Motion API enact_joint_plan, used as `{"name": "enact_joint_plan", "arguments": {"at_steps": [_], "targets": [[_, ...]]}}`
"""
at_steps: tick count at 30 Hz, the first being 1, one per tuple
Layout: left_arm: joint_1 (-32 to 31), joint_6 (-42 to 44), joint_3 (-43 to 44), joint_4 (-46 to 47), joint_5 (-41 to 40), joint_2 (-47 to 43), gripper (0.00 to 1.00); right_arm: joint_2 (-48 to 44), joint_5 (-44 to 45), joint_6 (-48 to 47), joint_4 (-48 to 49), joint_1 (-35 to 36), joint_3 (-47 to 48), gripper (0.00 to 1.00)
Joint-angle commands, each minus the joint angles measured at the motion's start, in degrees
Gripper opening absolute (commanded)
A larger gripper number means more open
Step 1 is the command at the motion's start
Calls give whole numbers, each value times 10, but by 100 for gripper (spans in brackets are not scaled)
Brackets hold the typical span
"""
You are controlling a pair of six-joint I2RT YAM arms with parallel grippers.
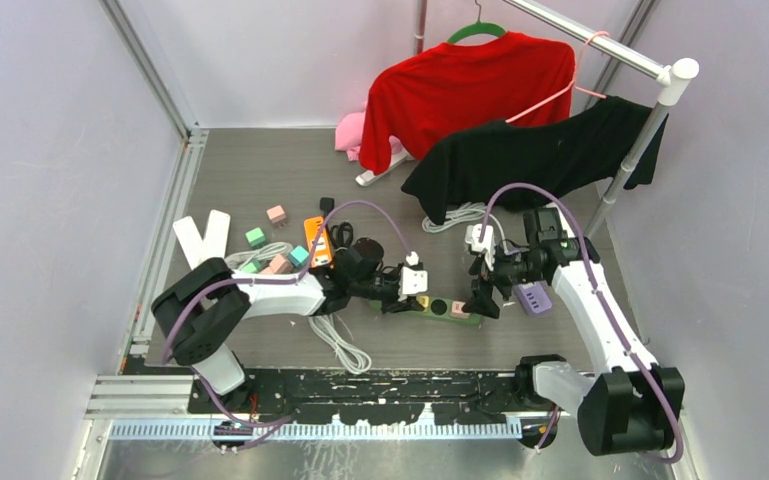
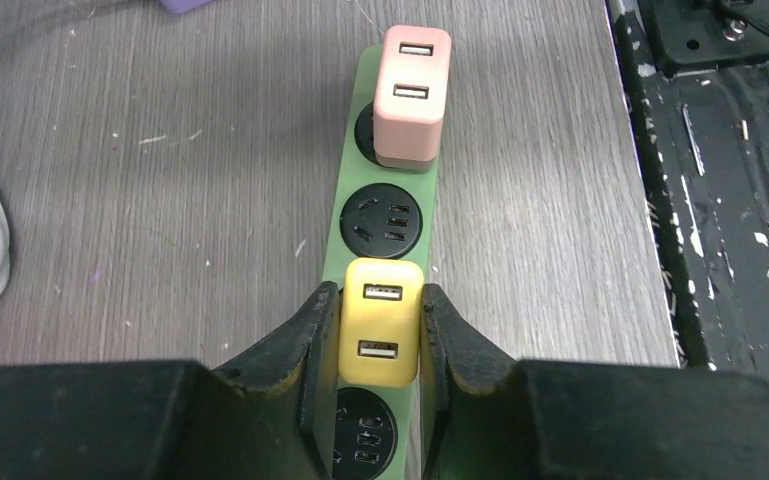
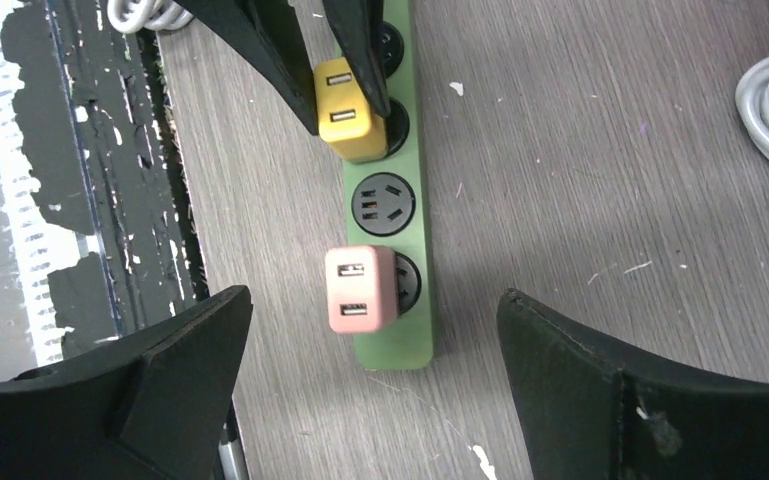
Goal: Pull the plug off the socket
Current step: Remove the plug from the socket.
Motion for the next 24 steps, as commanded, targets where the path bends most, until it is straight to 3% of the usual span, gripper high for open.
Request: {"name": "enact_joint_plan", "arguments": {"at_steps": [1,5,8,12,16,24], "targets": [[4,-38,-38,4,-22,-45,0,19,-49,-85,-37,-10,14,96],[4,-88,-32,-23,-24,-48,0,8,-53,-206,-26,-9,-43,97],[4,-122,-12,-53,-23,-39,0,12,-67,-242,-19,-9,-62,97],[4,-150,-5,-63,-23,-26,0,31,-58,-235,17,-6,-78,92],[3,-168,-12,-49,-40,-26,0,49,-26,-166,78,11,-84,84],[-21,-148,-36,-22,-86,-45,0,71,33,-101,149,60,-94,73]]}}
